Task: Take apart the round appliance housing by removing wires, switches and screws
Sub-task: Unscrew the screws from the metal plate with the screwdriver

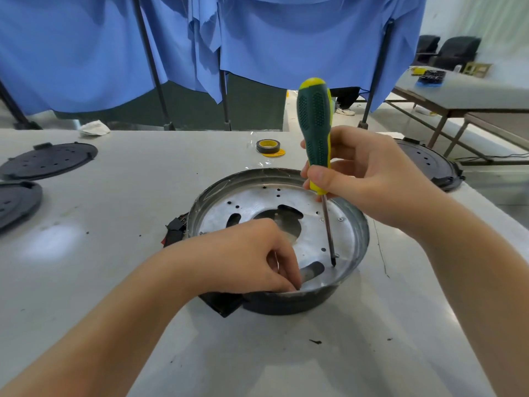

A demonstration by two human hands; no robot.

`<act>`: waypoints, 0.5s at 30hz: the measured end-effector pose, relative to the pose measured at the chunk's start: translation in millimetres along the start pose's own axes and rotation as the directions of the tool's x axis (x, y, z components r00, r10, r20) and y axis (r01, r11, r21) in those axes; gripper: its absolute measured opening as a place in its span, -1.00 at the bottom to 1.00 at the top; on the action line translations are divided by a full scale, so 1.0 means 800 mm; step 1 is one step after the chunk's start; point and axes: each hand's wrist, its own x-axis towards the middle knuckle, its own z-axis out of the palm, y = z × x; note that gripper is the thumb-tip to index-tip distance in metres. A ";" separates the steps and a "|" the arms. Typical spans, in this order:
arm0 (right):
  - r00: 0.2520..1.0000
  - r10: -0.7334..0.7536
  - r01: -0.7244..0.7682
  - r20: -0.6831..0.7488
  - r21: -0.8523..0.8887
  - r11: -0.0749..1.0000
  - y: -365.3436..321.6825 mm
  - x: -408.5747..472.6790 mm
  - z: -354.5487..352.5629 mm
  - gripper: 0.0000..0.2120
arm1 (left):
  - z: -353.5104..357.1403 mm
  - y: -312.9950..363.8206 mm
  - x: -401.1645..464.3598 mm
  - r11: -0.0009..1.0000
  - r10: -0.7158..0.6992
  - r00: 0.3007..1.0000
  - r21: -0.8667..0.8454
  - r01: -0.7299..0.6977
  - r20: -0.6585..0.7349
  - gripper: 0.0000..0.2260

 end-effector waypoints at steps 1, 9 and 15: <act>1.000 -0.003 0.003 -0.001 0.004 1.000 0.001 0.000 0.000 -0.74 | -0.001 0.002 0.001 1.000 0.002 1.000 0.022 -0.002 0.013 -0.94; 1.000 -0.010 0.010 0.014 0.009 1.000 0.004 0.002 0.005 -0.74 | -0.011 0.018 0.016 0.977 -0.063 0.980 0.213 0.022 0.188 -0.95; 1.000 -0.002 0.002 0.028 0.005 1.000 0.005 0.003 0.002 -0.71 | -0.010 0.025 0.020 0.947 -0.075 0.968 0.320 -0.006 0.241 -0.95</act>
